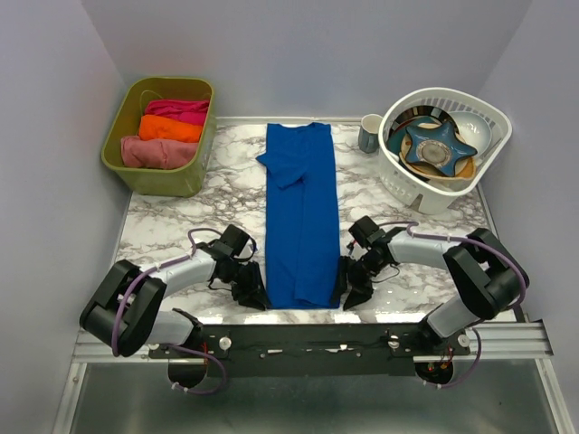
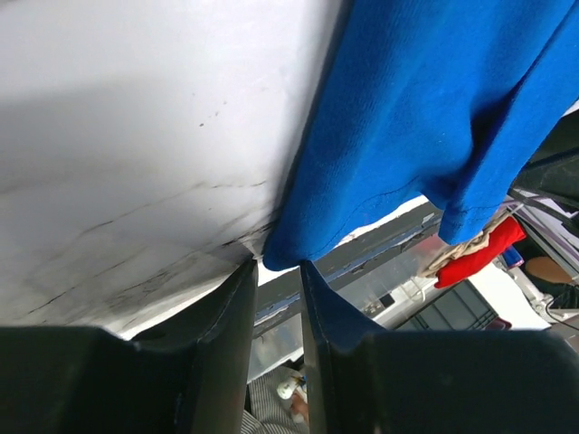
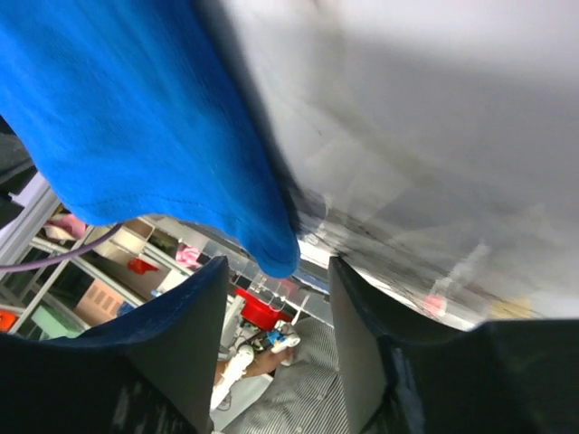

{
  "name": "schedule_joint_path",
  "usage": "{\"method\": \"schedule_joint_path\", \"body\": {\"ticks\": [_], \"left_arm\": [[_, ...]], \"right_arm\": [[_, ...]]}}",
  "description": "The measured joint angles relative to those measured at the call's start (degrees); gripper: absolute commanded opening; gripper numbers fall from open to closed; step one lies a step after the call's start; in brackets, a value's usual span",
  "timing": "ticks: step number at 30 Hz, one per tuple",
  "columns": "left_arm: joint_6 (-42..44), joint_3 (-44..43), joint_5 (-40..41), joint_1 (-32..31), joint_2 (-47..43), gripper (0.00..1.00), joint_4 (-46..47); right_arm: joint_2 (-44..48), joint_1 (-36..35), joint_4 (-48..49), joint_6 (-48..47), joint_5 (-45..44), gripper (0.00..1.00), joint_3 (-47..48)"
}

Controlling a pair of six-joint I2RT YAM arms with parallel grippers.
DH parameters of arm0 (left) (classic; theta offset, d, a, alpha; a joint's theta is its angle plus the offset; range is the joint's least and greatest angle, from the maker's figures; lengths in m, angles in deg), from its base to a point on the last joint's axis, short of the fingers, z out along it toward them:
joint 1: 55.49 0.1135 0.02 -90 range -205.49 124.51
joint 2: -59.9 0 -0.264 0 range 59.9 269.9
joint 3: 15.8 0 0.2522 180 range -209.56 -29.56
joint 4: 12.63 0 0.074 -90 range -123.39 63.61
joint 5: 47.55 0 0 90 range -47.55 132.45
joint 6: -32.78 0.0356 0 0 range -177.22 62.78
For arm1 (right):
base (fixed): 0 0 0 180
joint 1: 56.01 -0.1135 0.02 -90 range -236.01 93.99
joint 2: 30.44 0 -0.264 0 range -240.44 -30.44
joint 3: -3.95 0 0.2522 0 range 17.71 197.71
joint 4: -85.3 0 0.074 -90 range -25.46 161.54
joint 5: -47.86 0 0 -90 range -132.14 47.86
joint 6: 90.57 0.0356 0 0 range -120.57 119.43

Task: Roll the t-shirts
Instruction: Roll the T-shirt to the center of the board.

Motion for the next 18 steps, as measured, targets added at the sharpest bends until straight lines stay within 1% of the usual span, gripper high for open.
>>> {"method": "schedule_joint_path", "body": {"ticks": [3,5,8,10,11,12,15,16,17,18], "left_arm": [[0.00,0.02,-0.02,0.00,0.20,0.30,0.07],[0.02,0.04,-0.02,0.00,0.28,0.29,0.07],[0.04,0.17,0.00,-0.02,0.31,0.24,0.17],[0.20,0.26,0.20,-0.02,0.31,0.16,0.15],[0.22,0.31,0.26,-0.04,0.31,0.13,0.20],[0.31,0.39,0.37,-0.04,0.31,0.02,0.24],[0.39,0.66,0.44,-0.04,0.28,0.00,0.52],[0.46,0.66,0.50,-0.04,0.20,0.00,0.52],[0.46,0.68,0.57,-0.04,0.13,0.00,0.50],[0.46,0.68,0.70,-0.02,0.07,0.00,0.50]], "right_arm": [[-1.27,-0.28,-0.33,0.11,-0.92,0.54,1.27],[-1.97,-0.35,-0.52,0.31,-1.18,0.49,2.05],[-2.80,-0.46,-0.81,0.37,-1.79,0.43,2.80],[-3.08,-0.55,-0.90,0.28,-2.36,0.39,3.06],[-3.17,-0.61,-1.03,-0.04,-2.60,0.39,3.10],[-3.21,-0.68,-1.09,-0.20,-2.80,0.39,3.10],[-3.41,-0.70,-1.16,-0.94,-2.97,0.36,2.97],[-3.52,-0.70,-1.14,-1.22,-2.97,0.21,2.89],[-3.48,-0.68,-1.11,-1.51,-2.97,0.01,2.64],[-3.13,-0.68,-1.03,-2.25,-2.99,0.00,2.19]]}}
